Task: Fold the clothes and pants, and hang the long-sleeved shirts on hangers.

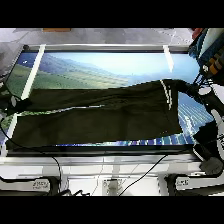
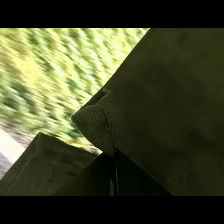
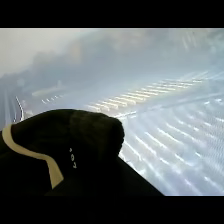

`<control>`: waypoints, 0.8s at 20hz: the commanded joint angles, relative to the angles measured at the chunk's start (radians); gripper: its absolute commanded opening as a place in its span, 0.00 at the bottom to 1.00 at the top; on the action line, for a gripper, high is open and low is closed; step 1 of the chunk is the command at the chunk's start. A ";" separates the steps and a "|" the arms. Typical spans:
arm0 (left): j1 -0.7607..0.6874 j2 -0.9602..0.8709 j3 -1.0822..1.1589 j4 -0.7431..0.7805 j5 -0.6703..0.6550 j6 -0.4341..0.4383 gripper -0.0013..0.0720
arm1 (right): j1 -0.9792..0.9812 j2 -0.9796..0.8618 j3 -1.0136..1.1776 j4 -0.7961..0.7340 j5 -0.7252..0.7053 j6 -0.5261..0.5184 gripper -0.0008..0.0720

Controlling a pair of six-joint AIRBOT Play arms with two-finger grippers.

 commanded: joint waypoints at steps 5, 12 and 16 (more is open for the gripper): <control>0.002 0.001 -0.022 0.000 0.060 -0.011 0.05 | 0.002 -0.056 0.001 0.047 -0.133 0.002 0.06; 0.001 0.004 -0.017 -0.001 0.119 -0.011 0.96 | 0.001 -0.056 0.004 0.082 -0.194 0.001 0.95; 0.003 0.077 -0.017 0.000 0.111 -0.010 0.72 | -0.019 -0.019 0.004 0.056 -0.101 0.002 0.90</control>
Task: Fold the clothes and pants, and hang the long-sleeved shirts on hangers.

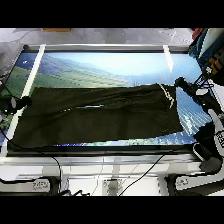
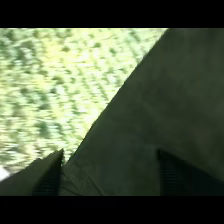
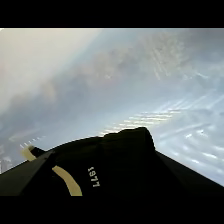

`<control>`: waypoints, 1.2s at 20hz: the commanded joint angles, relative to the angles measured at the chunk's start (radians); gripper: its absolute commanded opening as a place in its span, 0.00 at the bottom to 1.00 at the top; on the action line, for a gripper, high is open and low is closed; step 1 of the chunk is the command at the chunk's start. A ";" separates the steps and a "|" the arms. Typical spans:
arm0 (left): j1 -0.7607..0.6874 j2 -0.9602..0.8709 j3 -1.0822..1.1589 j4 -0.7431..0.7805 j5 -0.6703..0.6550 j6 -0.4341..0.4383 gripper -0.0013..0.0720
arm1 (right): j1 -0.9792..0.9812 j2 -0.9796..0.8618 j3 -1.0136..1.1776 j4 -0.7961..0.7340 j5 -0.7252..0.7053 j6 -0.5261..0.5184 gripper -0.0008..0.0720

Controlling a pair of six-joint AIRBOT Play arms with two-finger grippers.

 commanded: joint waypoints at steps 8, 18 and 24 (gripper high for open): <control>0.014 0.246 0.001 0.007 -0.244 0.313 0.05 | -0.242 0.218 0.000 -0.240 0.736 0.041 0.06; 0.016 0.242 -0.082 -0.039 -0.463 0.554 0.65 | -0.491 0.460 -0.477 -0.306 1.022 0.113 0.23; 0.016 0.232 -0.082 -0.053 -0.463 0.554 0.78 | -0.496 0.490 -0.586 -0.252 0.893 0.263 0.65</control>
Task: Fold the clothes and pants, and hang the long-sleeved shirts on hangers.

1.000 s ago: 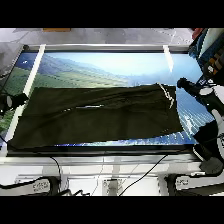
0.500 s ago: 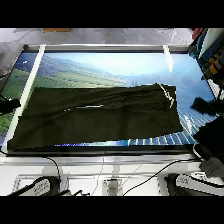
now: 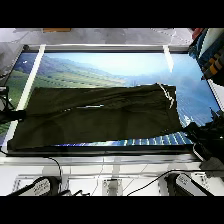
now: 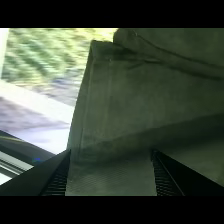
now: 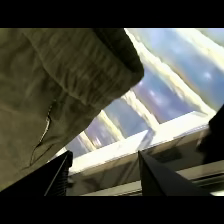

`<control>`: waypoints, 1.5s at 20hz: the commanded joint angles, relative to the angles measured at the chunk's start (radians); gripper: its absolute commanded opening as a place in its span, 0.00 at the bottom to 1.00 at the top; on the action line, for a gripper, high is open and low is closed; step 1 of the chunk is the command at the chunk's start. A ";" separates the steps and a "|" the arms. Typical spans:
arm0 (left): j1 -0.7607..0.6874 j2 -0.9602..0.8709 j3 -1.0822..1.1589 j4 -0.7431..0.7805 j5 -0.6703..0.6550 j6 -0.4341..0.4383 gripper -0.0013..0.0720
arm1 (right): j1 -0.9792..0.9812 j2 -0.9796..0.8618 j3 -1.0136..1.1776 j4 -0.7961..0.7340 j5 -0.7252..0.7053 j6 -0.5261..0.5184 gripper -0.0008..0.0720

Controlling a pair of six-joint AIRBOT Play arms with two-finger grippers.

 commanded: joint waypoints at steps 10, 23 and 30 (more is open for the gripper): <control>0.014 -0.002 -0.004 -0.290 0.082 0.020 0.72 | -0.008 -0.109 -0.126 0.408 -0.312 -0.162 0.63; 0.550 0.001 -0.010 -0.580 -0.248 0.090 0.70 | -0.008 -0.177 -0.125 0.512 -0.296 -0.344 0.06; 0.683 0.033 -0.257 -0.593 -0.173 0.201 0.70 | -0.008 -0.177 -0.123 0.514 -0.275 -0.343 0.06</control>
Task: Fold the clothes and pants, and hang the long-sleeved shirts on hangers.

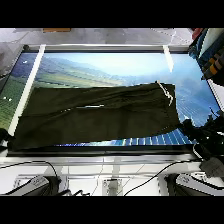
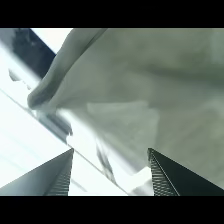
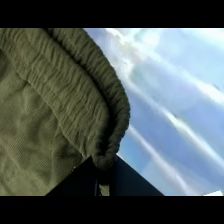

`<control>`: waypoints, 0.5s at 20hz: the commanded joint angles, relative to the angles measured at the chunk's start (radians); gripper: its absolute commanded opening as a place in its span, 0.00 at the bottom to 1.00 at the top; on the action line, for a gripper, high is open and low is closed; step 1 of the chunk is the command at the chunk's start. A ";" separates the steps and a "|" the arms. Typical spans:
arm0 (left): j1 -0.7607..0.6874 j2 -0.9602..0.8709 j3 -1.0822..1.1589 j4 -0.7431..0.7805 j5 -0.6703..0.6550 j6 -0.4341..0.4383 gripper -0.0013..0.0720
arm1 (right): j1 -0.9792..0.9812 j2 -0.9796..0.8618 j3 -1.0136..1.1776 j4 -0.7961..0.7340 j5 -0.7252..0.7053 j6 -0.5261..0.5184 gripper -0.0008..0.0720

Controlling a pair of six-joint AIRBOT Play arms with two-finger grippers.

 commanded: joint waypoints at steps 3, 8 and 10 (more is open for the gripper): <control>0.058 0.008 -0.198 -0.068 0.155 0.091 0.70 | 0.000 0.000 0.001 0.002 0.027 -0.001 0.06; 0.058 0.008 -0.254 -0.163 0.355 0.105 0.67 | 0.000 0.000 0.001 0.001 0.079 -0.001 0.06; 0.058 0.005 -0.254 -0.236 0.415 0.165 0.67 | 0.000 0.001 0.001 -0.001 0.105 -0.001 0.06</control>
